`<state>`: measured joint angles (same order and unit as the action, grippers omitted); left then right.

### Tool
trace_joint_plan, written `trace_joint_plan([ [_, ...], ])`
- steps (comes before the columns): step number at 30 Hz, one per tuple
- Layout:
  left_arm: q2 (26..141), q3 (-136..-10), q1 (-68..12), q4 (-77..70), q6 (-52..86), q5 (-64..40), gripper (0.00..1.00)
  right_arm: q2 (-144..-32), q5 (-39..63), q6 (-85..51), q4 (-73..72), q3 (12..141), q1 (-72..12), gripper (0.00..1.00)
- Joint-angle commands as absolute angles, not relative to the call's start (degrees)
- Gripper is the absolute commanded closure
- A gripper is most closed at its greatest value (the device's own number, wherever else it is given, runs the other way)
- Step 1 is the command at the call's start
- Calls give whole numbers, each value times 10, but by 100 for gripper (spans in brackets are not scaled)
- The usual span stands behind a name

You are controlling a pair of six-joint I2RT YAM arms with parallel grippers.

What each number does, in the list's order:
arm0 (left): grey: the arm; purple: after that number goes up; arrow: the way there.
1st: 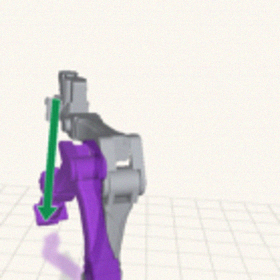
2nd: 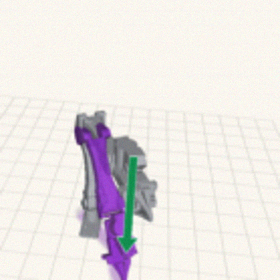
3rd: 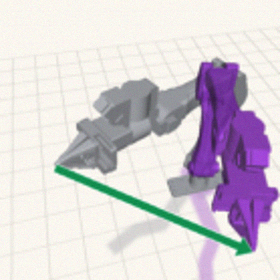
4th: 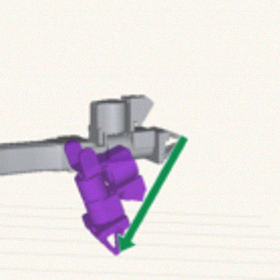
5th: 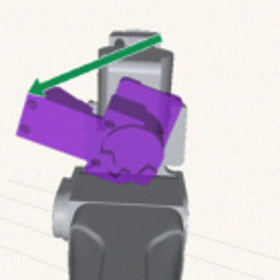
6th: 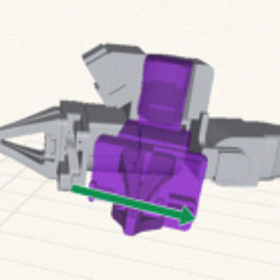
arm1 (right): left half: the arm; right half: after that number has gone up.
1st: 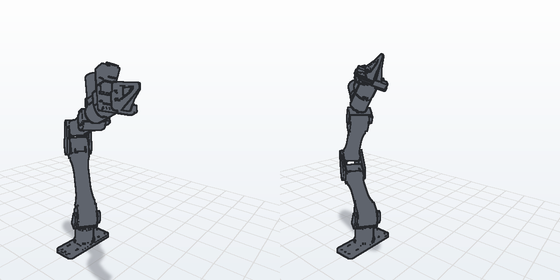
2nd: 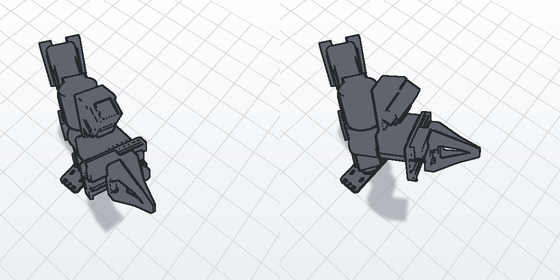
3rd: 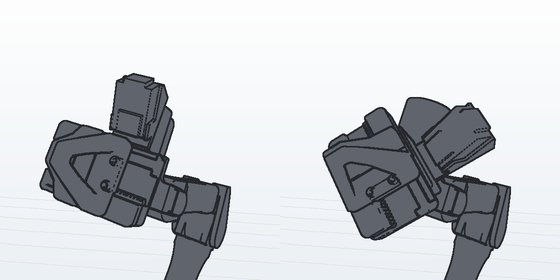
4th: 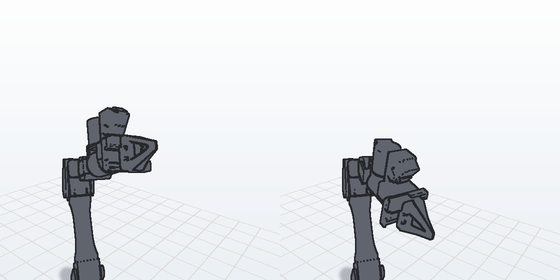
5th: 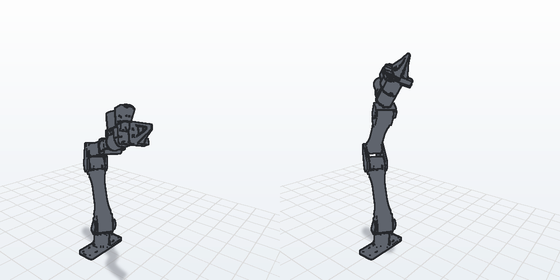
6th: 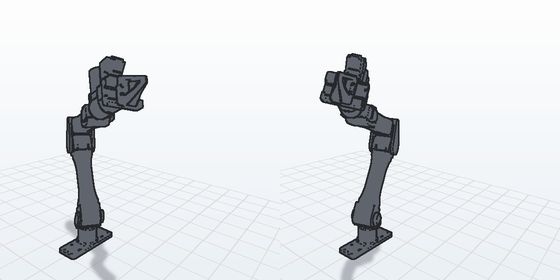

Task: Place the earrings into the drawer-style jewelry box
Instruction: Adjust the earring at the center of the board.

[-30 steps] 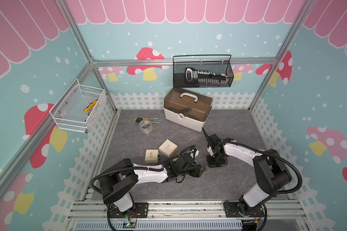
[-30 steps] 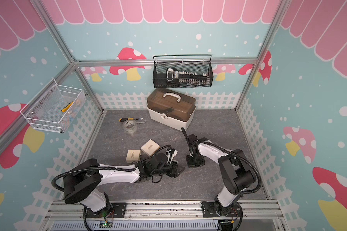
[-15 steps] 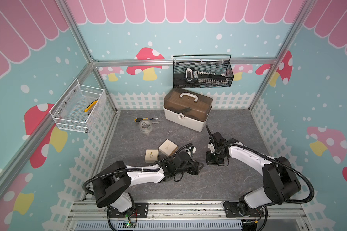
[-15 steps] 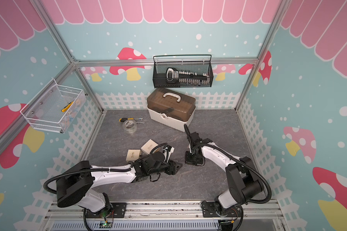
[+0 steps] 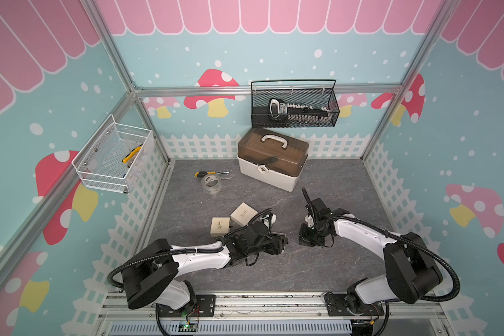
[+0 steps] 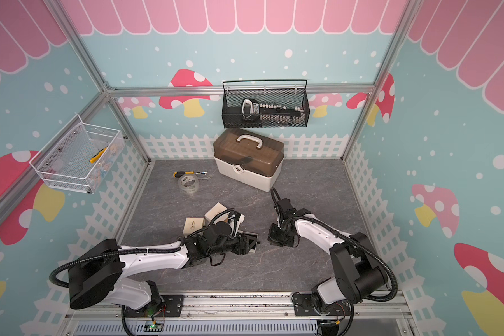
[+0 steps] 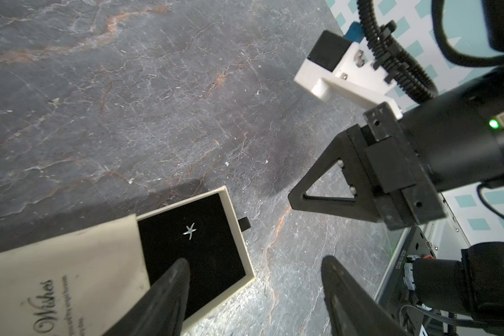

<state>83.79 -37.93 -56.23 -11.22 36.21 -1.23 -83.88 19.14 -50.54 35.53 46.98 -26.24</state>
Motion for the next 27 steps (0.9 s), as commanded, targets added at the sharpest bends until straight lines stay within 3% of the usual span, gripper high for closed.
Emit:
trace_joint_plan([
  [1, 832, -372, -559, -103, 363, -7, 28, -853, 190, -524, 349, 460, -265, 100],
  [12, 835, -371, -559, -107, 362, -14, 27, -887, 171, -512, 352, 459, -273, 100],
  [21, 838, -372, -559, -109, 362, -16, 27, -891, 169, -509, 352, 461, -274, 84],
  [27, 839, -374, -559, -109, 362, -16, 27, -890, 172, -507, 352, 464, -274, 80],
])
